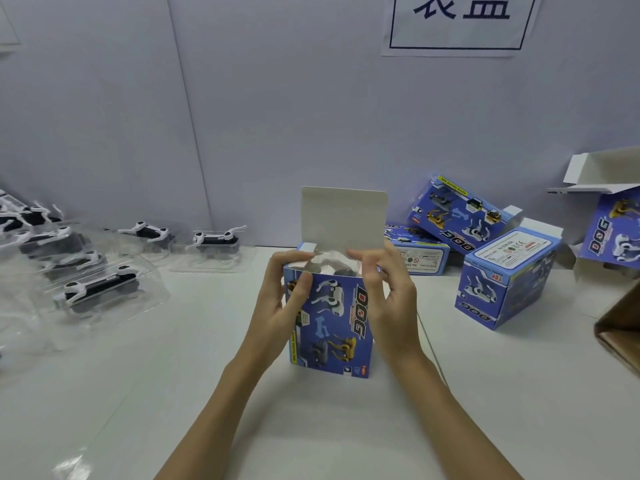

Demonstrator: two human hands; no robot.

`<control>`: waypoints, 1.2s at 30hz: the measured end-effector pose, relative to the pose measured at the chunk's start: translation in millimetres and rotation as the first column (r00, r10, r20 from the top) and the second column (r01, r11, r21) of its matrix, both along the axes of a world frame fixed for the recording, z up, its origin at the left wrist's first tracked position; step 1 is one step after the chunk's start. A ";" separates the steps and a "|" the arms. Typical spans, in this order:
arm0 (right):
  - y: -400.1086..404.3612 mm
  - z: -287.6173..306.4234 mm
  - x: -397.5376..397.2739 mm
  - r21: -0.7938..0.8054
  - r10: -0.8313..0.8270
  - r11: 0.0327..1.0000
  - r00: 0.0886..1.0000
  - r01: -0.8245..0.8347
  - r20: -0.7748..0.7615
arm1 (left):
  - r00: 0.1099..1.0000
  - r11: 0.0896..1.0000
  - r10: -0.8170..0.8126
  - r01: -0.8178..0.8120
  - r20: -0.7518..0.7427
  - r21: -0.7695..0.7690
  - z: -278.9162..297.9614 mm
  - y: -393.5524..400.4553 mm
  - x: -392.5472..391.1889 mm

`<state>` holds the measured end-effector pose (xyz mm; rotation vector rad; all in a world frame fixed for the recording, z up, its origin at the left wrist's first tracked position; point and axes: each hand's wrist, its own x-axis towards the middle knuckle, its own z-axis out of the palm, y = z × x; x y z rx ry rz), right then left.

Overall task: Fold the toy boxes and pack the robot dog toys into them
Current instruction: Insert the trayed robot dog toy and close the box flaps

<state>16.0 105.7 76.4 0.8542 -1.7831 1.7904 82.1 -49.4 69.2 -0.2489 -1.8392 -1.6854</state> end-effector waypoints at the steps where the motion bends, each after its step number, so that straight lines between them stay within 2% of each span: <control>1: -1.9 1.3 0.5 -0.001 -0.032 0.999 0.999 0.032 -0.015 | 1.000 1.000 0.015 -0.016 0.013 0.004 0.8 0.7 -0.6; 4: -8.7 2.8 1.6 -0.069 -0.050 0.996 0.999 0.048 -0.022 | 0.999 0.999 0.033 -0.033 0.000 0.030 5.9 4.1 -4.3; 7: -14.1 3.7 5.2 -0.202 0.008 0.979 0.998 0.003 0.057 | 0.999 0.997 -0.009 0.013 -0.053 0.080 9.2 4.2 -8.7; 10: -15.2 5.0 6.0 -0.287 0.035 0.957 0.999 -0.027 0.020 | 0.999 0.989 -0.030 0.035 -0.037 0.145 10.2 1.6 -9.0; 14: -6.0 1.6 1.8 -0.202 0.041 0.978 0.997 -0.053 -0.062 | 0.996 0.981 -0.053 0.065 -0.069 0.184 10.1 -1.2 -8.8; 17: -0.5 -8.4 -1.0 -0.119 -0.012 0.993 0.994 0.000 -0.104 | 0.998 0.997 -0.018 0.022 -0.061 0.071 7.5 -6.0 -10.8; 21: -4.0 -11.3 4.1 -0.153 -0.019 0.988 1.000 0.018 -0.006 | 0.998 0.991 0.012 -0.020 -0.062 -0.133 -6.9 -11.1 -10.6; 24: -4.2 -7.9 5.5 -0.025 -0.081 0.997 0.993 0.079 -0.081 | 0.996 0.987 0.000 -0.015 -0.094 -0.162 -11.7 -10.3 -11.0; 26: -6.4 -6.8 6.1 -0.010 -0.121 0.993 0.984 0.121 -0.132 | 0.997 0.987 0.041 -0.052 -0.071 -0.155 -12.7 -6.9 -11.8; 28: -10.5 -6.4 7.6 -0.067 -0.187 0.981 0.976 0.180 -0.108 | 0.969 0.935 0.231 -0.246 -0.084 -0.257 -14.7 -3.9 -10.7; 30: -14.4 -5.5 11.2 -0.181 -0.208 0.962 0.978 0.205 0.003 | 0.888 0.771 0.406 -0.461 -0.217 -0.439 -18.0 -1.7 -10.1; 32: -15.9 -3.8 16.1 -0.310 -0.108 0.938 0.981 0.154 0.159 | 0.840 0.613 0.432 -0.541 -0.328 -0.576 -20.4 5.0 -9.9; 33: -15.3 -2.9 17.6 -0.348 -0.049 0.930 0.978 0.119 0.203 | 0.830 0.569 0.435 -0.553 -0.348 -0.608 -21.3 9.1 -10.5; 34: -14.3 -2.4 18.4 -0.353 -0.015 0.931 0.976 0.093 0.218 | 0.827 0.557 0.440 -0.557 -0.350 -0.616 -21.4 12.5 -11.3; 36: -12.6 -1.3 19.0 -0.311 0.016 0.949 0.980 0.047 0.197 | 0.835 0.596 0.444 -0.546 -0.325 -0.589 -20.3 13.9 -11.5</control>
